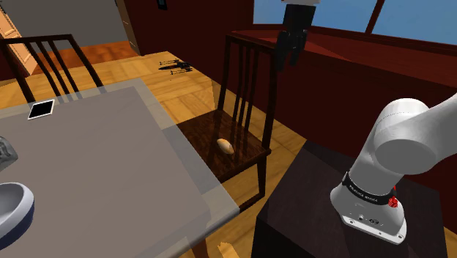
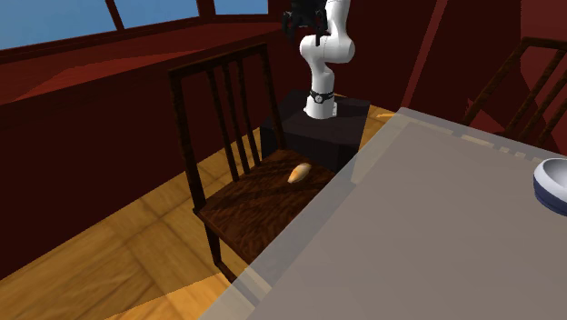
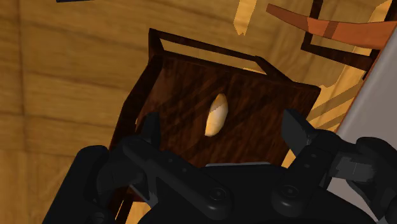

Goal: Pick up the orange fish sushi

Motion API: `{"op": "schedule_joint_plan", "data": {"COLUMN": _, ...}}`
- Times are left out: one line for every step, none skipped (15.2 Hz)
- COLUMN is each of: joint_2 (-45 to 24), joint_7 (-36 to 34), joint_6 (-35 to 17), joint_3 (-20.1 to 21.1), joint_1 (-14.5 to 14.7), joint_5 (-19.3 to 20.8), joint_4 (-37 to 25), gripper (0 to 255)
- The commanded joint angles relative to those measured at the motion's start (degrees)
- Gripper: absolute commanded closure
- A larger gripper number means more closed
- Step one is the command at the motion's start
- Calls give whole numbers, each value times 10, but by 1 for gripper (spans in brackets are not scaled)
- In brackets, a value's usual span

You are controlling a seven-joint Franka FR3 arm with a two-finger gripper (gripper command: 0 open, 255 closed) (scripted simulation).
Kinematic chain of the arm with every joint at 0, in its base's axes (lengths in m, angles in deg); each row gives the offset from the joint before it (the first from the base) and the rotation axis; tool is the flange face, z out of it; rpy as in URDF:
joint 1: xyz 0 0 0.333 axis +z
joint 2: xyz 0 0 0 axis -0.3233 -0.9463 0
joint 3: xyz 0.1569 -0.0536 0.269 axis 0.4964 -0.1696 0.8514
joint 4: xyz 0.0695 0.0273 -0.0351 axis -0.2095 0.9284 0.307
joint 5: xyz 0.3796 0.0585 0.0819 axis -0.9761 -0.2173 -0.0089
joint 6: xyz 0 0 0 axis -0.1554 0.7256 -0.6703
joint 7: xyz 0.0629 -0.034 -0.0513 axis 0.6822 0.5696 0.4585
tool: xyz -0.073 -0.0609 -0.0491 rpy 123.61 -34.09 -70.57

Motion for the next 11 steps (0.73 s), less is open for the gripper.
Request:
{"op": "schedule_joint_plan", "data": {"joint_2": 0, "joint_7": 0, "joint_6": 0, "joint_3": 0, "joint_1": 0, "joint_5": 0, "joint_4": 0, "gripper": 0}}
{"op": "schedule_joint_plan", "data": {"joint_2": -9, "joint_7": -3, "joint_6": -19, "joint_3": 3, "joint_1": 1, "joint_5": -2, "joint_4": 11, "gripper": 0}}
{"op": "schedule_joint_plan", "data": {"joint_2": -18, "joint_7": -7, "joint_6": -39, "joint_3": 7, "joint_1": 2, "joint_5": -4, "joint_4": 22, "gripper": 0}}
{"op": "schedule_joint_plan", "data": {"joint_2": -28, "joint_7": -10, "joint_6": -58, "joint_3": 10, "joint_1": 3, "joint_5": -5, "joint_4": 31, "gripper": 0}}
{"op": "schedule_joint_plan", "data": {"joint_2": -40, "joint_7": -14, "joint_6": -78, "joint_3": 13, "joint_1": 4, "joint_5": -7, "joint_4": 40, "gripper": 0}}
{"op": "schedule_joint_plan", "data": {"joint_2": -52, "joint_7": -17, "joint_6": -97, "joint_3": 17, "joint_1": 6, "joint_5": -9, "joint_4": 48, "gripper": 0}}
{"op": "schedule_joint_plan", "data": {"joint_2": -65, "joint_7": -20, "joint_6": -117, "joint_3": 20, "joint_1": 7, "joint_5": -11, "joint_4": 56, "gripper": 0}}
{"op": "schedule_joint_plan", "data": {"joint_2": -78, "joint_7": -23, "joint_6": -137, "joint_3": 23, "joint_1": 8, "joint_5": -13, "joint_4": 62, "gripper": 0}}
{"op": "schedule_joint_plan", "data": {"joint_2": -93, "joint_7": -26, "joint_6": -157, "joint_3": 26, "joint_1": 9, "joint_5": -15, "joint_4": 68, "gripper": 0}}
{"op": "schedule_joint_plan", "data": {"joint_2": -108, "joint_7": -29, "joint_6": -176, "joint_3": 29, "joint_1": 11, "joint_5": -16, "joint_4": 73, "gripper": 0}}
{"op": "schedule_joint_plan", "data": {"joint_2": -124, "joint_7": -33, "joint_6": -196, "joint_3": 32, "joint_1": 12, "joint_5": -18, "joint_4": 77, "gripper": 0}}
